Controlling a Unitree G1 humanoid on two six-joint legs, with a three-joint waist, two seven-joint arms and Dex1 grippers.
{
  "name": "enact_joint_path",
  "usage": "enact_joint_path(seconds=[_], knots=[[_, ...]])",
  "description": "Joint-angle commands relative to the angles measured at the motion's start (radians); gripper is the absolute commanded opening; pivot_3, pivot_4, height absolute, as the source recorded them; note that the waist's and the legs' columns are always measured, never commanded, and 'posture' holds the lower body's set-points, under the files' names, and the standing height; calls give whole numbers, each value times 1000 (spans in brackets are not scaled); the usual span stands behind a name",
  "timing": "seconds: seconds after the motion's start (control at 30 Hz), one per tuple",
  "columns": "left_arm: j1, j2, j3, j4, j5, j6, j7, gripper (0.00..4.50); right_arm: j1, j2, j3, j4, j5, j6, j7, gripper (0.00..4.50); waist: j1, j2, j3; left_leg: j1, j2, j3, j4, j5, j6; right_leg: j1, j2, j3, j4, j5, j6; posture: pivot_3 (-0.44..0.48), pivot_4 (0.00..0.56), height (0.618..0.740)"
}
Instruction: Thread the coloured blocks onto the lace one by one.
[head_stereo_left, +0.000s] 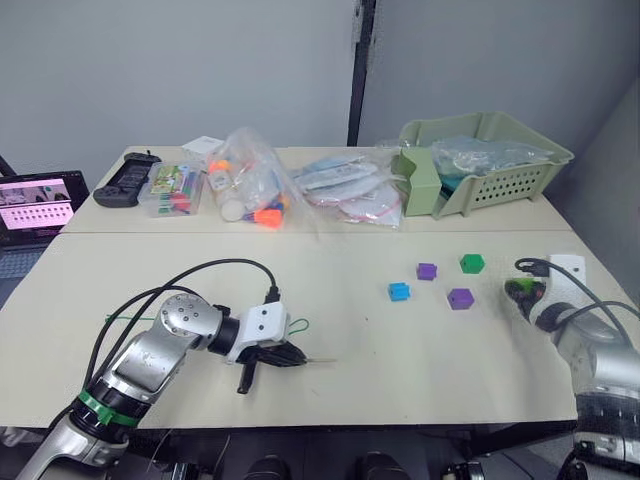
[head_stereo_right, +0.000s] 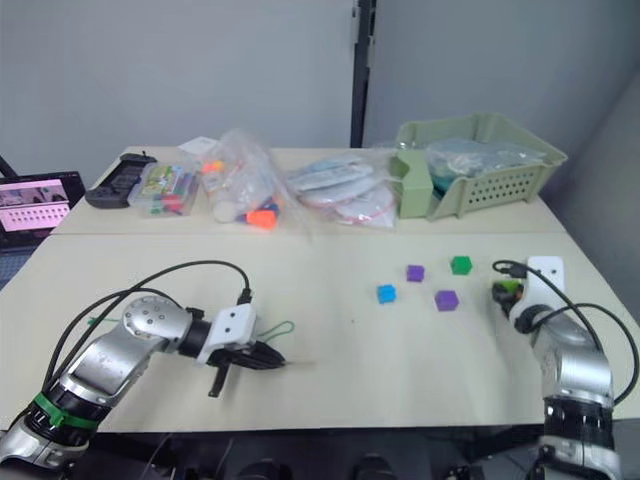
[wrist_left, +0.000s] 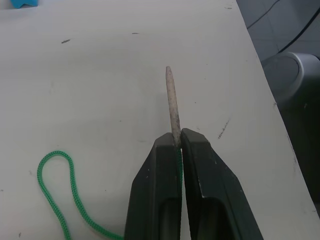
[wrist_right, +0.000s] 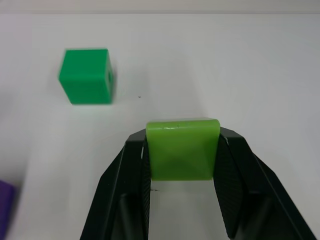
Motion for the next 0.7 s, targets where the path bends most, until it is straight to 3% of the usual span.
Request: enact_joint_path(seconds=[0.03,0.17,0.3,0.53,0.7], knots=[[-10,18,19,0,-17,-23,-17,0,118,65,-44,-488,100,205,-88,1168,0,0,0,0,1,-1,0,0,0,0,1,-1,1,0,0,0,150,740],[-19,23,17,24,-20,-34,-38,0,226,192,40,-858,197,427,-182,1168,-3,0,0,-1,4,-3,0,0,0,-1,2,-2,0,0,0,0,150,740],[-28,24,12,42,-17,-49,-57,0,297,281,196,-1017,225,529,-253,1168,1,0,0,0,4,-1,1,0,0,0,1,-1,-1,0,0,0,150,740],[-71,0,6,51,-10,-46,-48,0,371,344,560,-939,95,478,-357,1168,1,0,0,-1,3,1,1,0,0,-1,1,-2,-2,-1,-1,0,150,740],[-70,17,18,18,-23,-27,-52,0,407,417,628,-765,37,355,-359,1168,-3,-1,0,-1,4,1,1,0,0,-1,2,-2,-2,-1,-1,0,150,740]])
